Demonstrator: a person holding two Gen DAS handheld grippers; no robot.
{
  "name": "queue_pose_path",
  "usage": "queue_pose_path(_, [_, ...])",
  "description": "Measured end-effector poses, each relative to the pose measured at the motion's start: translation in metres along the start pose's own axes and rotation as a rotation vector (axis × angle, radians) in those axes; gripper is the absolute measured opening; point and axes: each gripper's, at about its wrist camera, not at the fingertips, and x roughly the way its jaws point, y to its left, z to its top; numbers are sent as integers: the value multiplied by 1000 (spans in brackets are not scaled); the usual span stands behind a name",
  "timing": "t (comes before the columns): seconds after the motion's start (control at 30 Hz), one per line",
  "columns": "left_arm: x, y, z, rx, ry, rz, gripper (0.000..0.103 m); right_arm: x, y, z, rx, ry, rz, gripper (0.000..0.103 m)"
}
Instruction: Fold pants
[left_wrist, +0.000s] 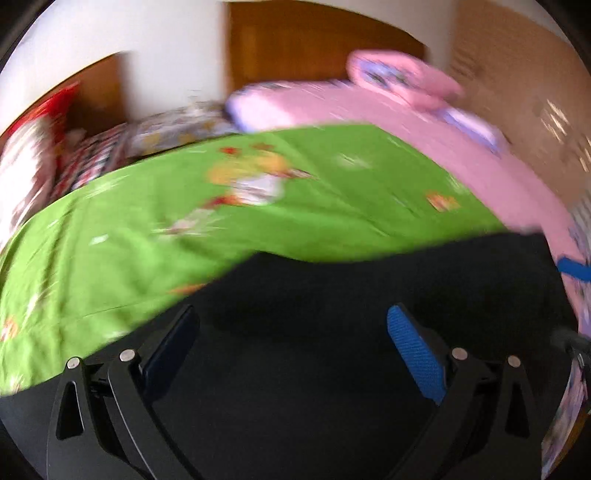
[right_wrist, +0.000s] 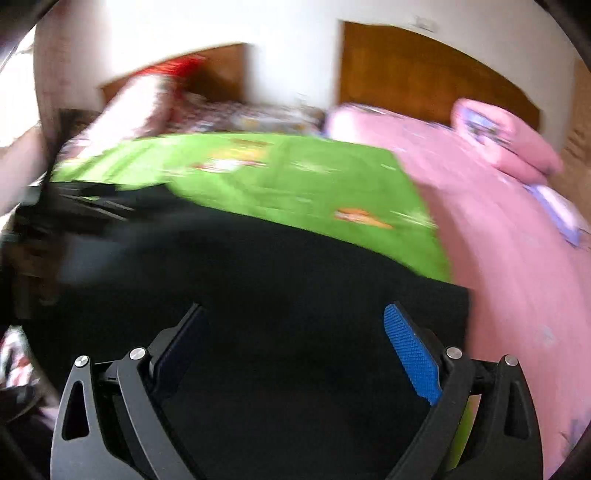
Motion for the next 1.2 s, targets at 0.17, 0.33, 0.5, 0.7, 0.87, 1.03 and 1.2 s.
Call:
queue_pose_path(0.17, [26,-13,3,100,55,61,102,27,13,-39,-38,99,18,95])
queue_pose_path(0.33, [26,-11,1,109,44,63,102,-4,-14,-63,42,51,47,95])
queue_pose_path(0.5, [32,-16,5,101,42,73,102,-21,-30,-85,47,32,-19,96])
queue_pose_path(0.7, [34,-12,9,80,46,72,102,-35,-31,-107,-40,-54,-23,96])
queue_pose_path(0.87, [35,-11,11,69,49,73,102,-34,-27,-110,-37,-68,-37,96])
queue_pose_path(1.03, [21,-10,9,40,62,100,101,-41,-13,-100,-19,-18,-122,96])
queue_pose_path(1.2, [-63,-18,-31,19,-86,25,102,-47,23,-88,47,-80,-10,96])
